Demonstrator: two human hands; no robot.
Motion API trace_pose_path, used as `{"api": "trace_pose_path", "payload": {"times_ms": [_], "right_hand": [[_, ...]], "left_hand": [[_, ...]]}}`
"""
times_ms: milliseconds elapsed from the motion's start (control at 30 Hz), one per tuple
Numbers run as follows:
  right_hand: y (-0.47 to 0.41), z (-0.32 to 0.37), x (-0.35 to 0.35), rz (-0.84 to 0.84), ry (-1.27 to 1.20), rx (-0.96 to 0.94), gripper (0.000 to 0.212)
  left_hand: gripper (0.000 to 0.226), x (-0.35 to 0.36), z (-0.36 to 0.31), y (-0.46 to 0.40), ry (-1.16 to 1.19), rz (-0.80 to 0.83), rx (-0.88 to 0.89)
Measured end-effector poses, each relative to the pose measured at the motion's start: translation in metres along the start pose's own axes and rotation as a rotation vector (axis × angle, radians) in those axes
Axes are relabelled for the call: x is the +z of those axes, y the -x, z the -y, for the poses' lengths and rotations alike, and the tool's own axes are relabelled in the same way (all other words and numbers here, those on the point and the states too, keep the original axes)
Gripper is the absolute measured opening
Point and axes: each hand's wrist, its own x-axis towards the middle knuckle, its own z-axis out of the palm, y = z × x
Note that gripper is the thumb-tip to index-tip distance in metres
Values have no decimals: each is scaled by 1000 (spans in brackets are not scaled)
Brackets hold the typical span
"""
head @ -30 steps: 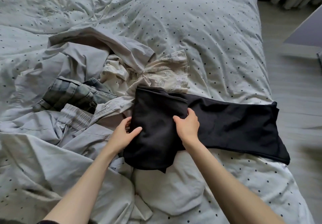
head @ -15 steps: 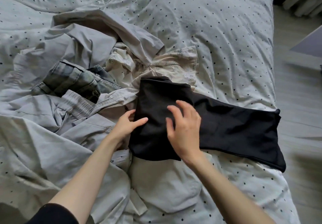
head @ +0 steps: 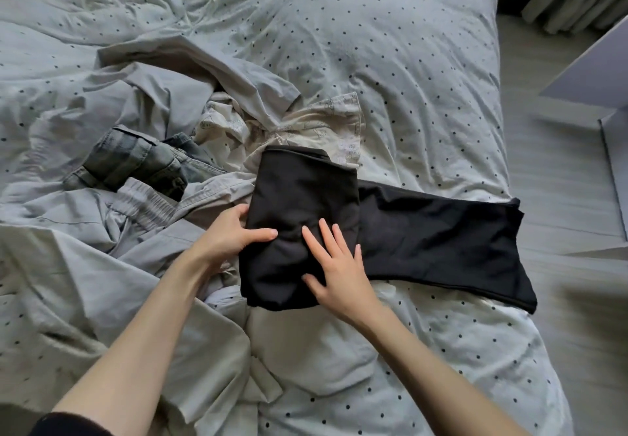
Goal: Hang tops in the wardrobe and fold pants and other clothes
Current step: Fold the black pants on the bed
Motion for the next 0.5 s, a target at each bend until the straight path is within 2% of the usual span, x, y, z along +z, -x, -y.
{"api": "trace_pose_path", "payload": {"times_ms": [133,200,333,433,500], "right_hand": [[10,24,-3,53,-149,-72,74],[2,38,-7,67,-228,-118,73],[-17,53,-17,88,-295,-218,71],[-20,45,-23,78,-506,-127,58],[-9,24,-29,67,-831,44,46]], "left_hand": [[39,-12,-17,32,-123,-47,79],[33,-22,-36,44,-239,-124,126],[39,-30,-73,53,-679,-364,126],[42,2,-80,59,-862,-425,105],[44,38,-69,59,-840,-374,106]]}}
